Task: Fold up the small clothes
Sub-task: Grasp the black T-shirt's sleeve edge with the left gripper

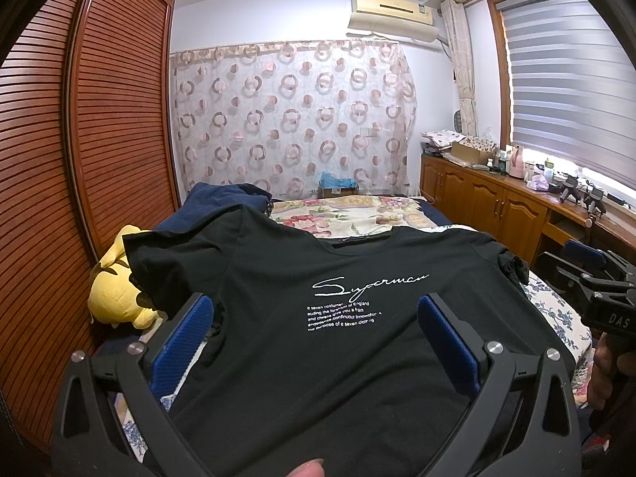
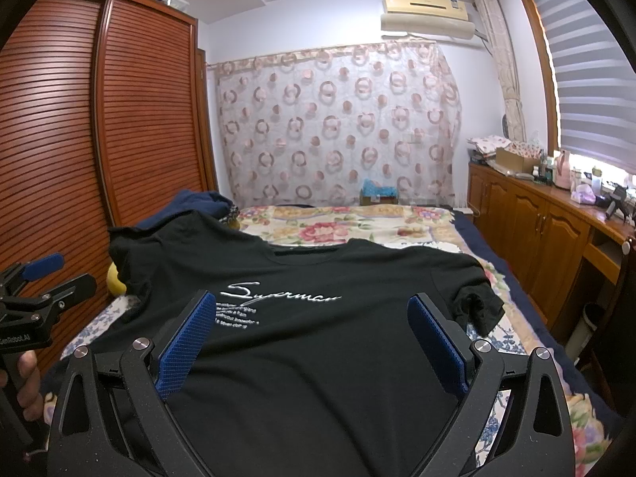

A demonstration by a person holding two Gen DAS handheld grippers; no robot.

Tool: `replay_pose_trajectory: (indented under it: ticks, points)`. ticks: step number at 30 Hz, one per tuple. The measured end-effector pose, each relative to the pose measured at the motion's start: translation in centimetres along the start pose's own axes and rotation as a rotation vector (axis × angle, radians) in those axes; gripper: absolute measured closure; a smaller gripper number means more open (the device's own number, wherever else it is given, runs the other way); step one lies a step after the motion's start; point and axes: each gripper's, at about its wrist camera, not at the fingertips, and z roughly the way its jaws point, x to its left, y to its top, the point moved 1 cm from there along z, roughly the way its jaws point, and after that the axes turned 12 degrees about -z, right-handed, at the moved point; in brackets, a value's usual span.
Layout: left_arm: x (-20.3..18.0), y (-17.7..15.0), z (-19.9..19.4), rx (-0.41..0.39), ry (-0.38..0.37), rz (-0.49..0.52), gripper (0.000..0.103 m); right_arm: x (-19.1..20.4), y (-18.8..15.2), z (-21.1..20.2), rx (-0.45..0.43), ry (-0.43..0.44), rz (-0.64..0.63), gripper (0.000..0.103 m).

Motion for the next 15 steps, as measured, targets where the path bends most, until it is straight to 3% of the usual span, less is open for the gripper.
replay_pose_trajectory:
  ticks: [8, 15]
  points:
    - [0.2, -0.2, 0.1, 0.007, 0.004, -0.004, 0.0, 0.7, 0.4, 0.2, 0.002, 0.008, 0.004, 0.004]
    - [3.4, 0.7, 1.7, 0.019, 0.06, -0.02, 0.0, 2.3, 0.2, 1.4, 0.004, 0.031, -0.009, 0.004]
